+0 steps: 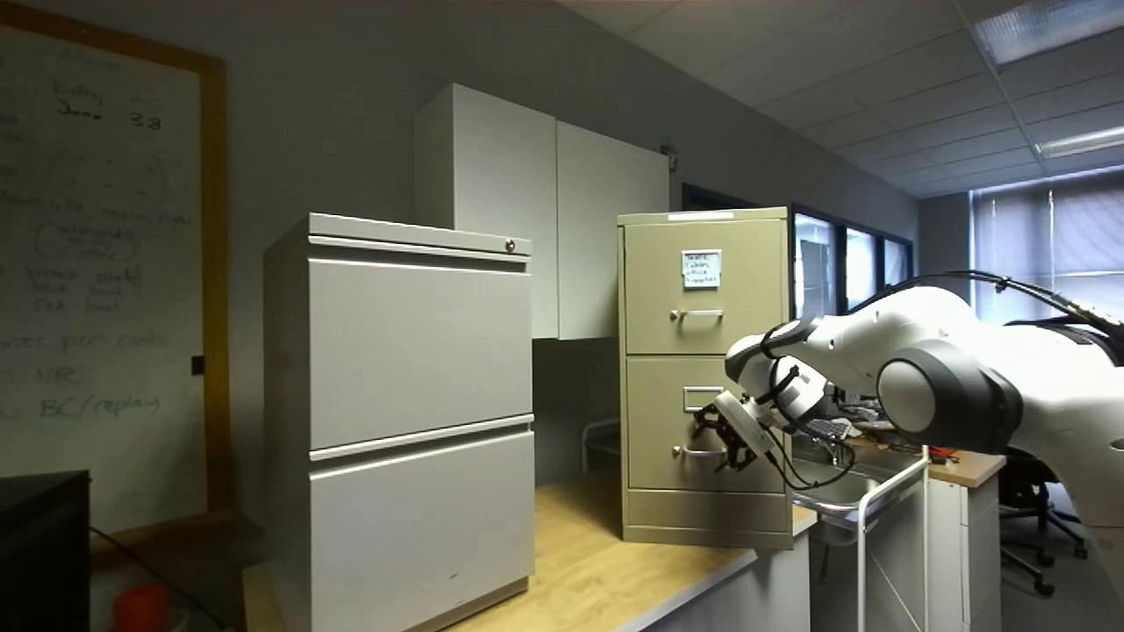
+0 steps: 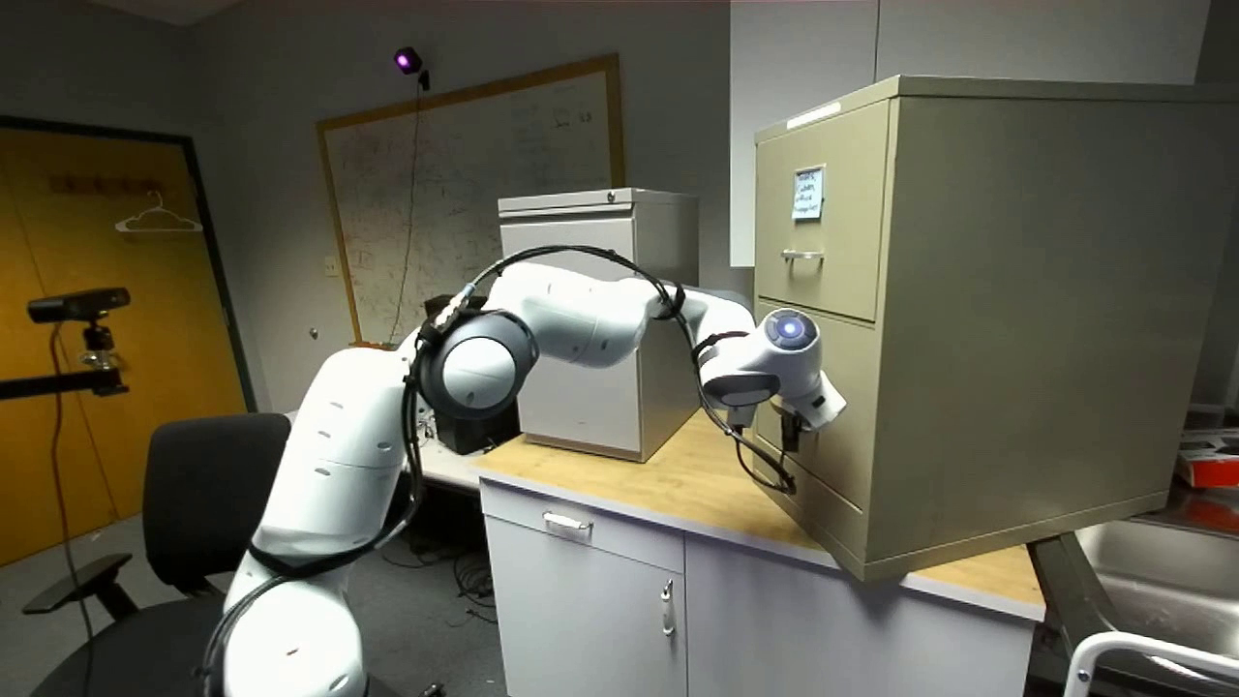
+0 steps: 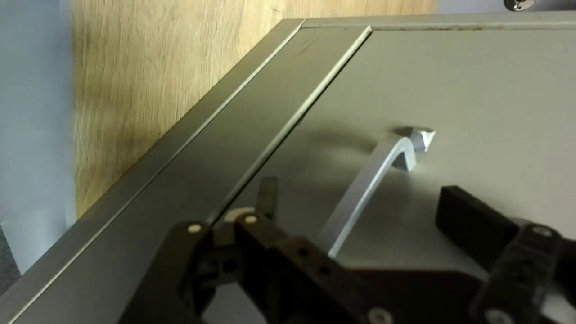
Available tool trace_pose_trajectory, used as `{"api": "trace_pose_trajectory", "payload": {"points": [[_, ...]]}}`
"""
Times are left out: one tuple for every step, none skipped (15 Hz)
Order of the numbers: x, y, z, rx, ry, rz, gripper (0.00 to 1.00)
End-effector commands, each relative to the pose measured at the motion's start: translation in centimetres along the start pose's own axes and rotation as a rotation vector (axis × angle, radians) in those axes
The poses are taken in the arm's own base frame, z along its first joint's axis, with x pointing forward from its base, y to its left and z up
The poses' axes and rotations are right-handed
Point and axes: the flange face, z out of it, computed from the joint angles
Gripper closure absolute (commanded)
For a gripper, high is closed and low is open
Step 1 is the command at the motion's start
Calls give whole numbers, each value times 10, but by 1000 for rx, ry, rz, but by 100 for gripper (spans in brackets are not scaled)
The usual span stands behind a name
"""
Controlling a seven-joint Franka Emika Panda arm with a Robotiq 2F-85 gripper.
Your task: Open the bottom drawer of the cabinet to the right.
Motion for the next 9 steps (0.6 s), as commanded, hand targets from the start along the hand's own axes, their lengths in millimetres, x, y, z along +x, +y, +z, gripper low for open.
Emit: {"api": "trace_pose_trajectory", "payload": {"points": [[13,-7,9,-21,1,3,2],[13,-6,12,-28,-4,-1,1],[13,-2,17,-39,-11,-4,0],[13,-1,21,-45,-19,-5,0],[12,3,28,-54,-28,-8,0],[12,5,33,-61,-36,-11,0],[10,8,39,-68,-45,-13,0],[9,11,44,-75,-50,-14,0],[9,14,48,-83,-53,-16,0]]}}
